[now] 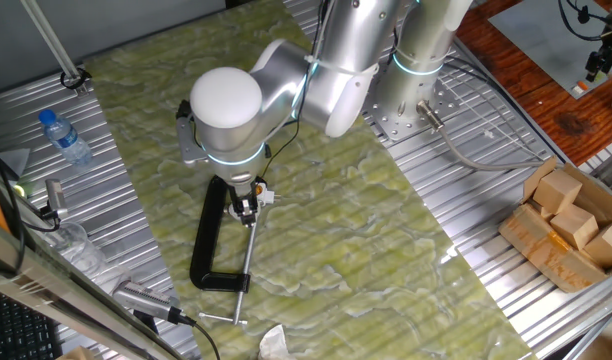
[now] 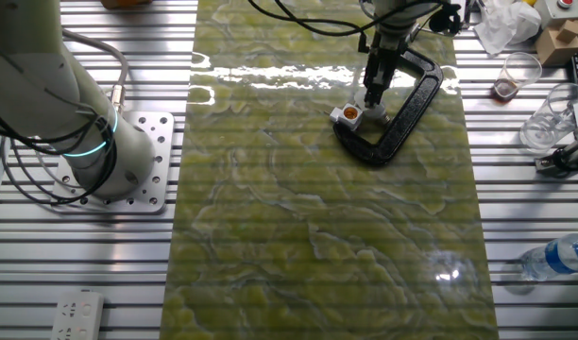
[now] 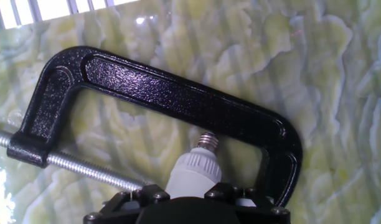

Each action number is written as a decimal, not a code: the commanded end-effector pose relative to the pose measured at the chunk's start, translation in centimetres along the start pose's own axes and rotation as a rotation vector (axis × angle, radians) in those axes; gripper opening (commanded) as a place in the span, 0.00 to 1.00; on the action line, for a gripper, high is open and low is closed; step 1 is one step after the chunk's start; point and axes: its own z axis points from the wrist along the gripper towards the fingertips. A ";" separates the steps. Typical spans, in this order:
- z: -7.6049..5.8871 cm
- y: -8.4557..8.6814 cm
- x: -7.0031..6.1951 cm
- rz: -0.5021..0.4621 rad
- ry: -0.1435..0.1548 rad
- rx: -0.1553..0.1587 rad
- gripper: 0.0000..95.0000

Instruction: Install the light bulb by rotating it

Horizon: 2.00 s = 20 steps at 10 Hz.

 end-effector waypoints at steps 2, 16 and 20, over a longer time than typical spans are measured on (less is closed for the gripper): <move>0.4 -0.2 0.3 0.001 -0.004 0.001 0.40; -0.8 -0.1 0.0 -0.031 0.016 0.010 0.00; -0.9 -0.1 -0.1 -0.049 0.013 0.013 0.00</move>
